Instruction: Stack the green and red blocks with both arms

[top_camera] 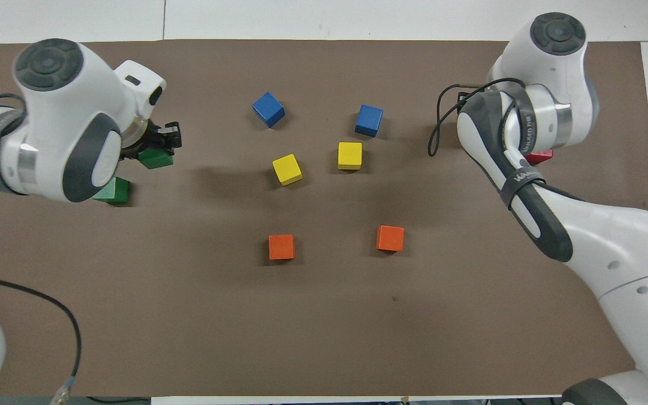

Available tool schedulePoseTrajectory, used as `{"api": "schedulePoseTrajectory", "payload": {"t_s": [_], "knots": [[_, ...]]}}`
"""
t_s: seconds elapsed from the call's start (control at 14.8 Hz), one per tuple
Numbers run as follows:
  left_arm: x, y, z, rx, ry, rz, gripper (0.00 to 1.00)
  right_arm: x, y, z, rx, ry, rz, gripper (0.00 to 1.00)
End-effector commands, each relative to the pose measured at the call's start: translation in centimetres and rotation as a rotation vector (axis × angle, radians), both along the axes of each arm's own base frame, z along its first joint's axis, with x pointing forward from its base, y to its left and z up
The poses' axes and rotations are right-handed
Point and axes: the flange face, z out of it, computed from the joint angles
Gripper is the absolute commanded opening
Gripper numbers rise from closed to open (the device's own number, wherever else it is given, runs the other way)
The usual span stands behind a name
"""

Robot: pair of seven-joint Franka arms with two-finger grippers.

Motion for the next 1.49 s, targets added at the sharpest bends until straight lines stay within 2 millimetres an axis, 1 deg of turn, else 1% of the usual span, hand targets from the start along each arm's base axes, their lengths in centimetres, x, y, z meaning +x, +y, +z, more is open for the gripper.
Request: {"api": "schedulePoseTrajectory", "payload": {"t_s": [0.0, 0.07, 0.14, 0.2, 0.27, 0.41, 0.61, 0.81, 0.88, 0.95, 1.08, 1.29, 1.36, 1.42], "knots": [[-1.1, 3.7, -1.8, -0.022, 0.000, -0.071, 0.00, -2.8, -2.5, -0.3, 0.025, 0.000, 0.009, 0.00], [-1.4, 4.5, -2.4, -0.040, -0.007, -0.093, 0.00, -2.9, -3.4, -0.4, 0.044, -0.003, -0.020, 0.00], [-1.7, 4.7, -3.1, -0.046, -0.019, -0.109, 0.00, -3.3, -4.8, -0.8, 0.058, 0.003, -0.049, 0.00], [-1.9, 5.5, -3.9, -0.048, -0.031, -0.100, 0.00, -3.4, -5.4, -1.2, 0.062, -0.008, -0.058, 0.00], [-2.0, 5.6, -4.5, -0.049, -0.041, -0.102, 0.00, -3.4, -5.6, -1.4, 0.061, -0.030, -0.063, 0.00], [-2.0, 5.5, -4.6, -0.049, -0.040, -0.114, 0.00, -3.1, -5.6, -2.4, 0.063, -0.063, -0.072, 0.00], [-2.2, 5.4, -5.1, -0.052, -0.032, -0.118, 0.00, -2.9, -5.4, -3.6, 0.064, -0.068, -0.148, 0.00], [-2.4, 5.3, -6.0, -0.079, -0.030, -0.101, 0.00, -3.0, -5.3, -4.6, 0.065, -0.086, -0.145, 0.00], [-2.6, 5.6, -6.3, -0.104, -0.036, -0.076, 0.00, -3.1, -5.3, -5.0, 0.065, -0.088, -0.144, 0.00], [-2.6, 6.1, -6.4, -0.120, -0.044, -0.054, 0.00, -3.1, -5.2, -5.1, 0.065, -0.088, -0.143, 0.00], [-2.6, 6.2, -6.5, -0.121, -0.045, -0.052, 0.00, -3.2, -5.2, -5.2, 0.065, -0.089, -0.144, 0.00], [-2.6, 6.5, -6.4, -0.121, -0.046, -0.098, 0.00, -3.6, -5.5, -5.6, 0.065, -0.092, -0.145, 0.00], [-2.5, 6.7, -6.5, -0.121, -0.048, -0.096, 0.00, -3.6, -5.6, -5.6, 0.065, -0.096, -0.147, 0.13], [-2.4, 6.6, -6.5, -0.121, -0.056, -0.097, 0.00, -3.6, -5.5, -5.6, 0.065, -0.097, -0.150, 0.99]]}}
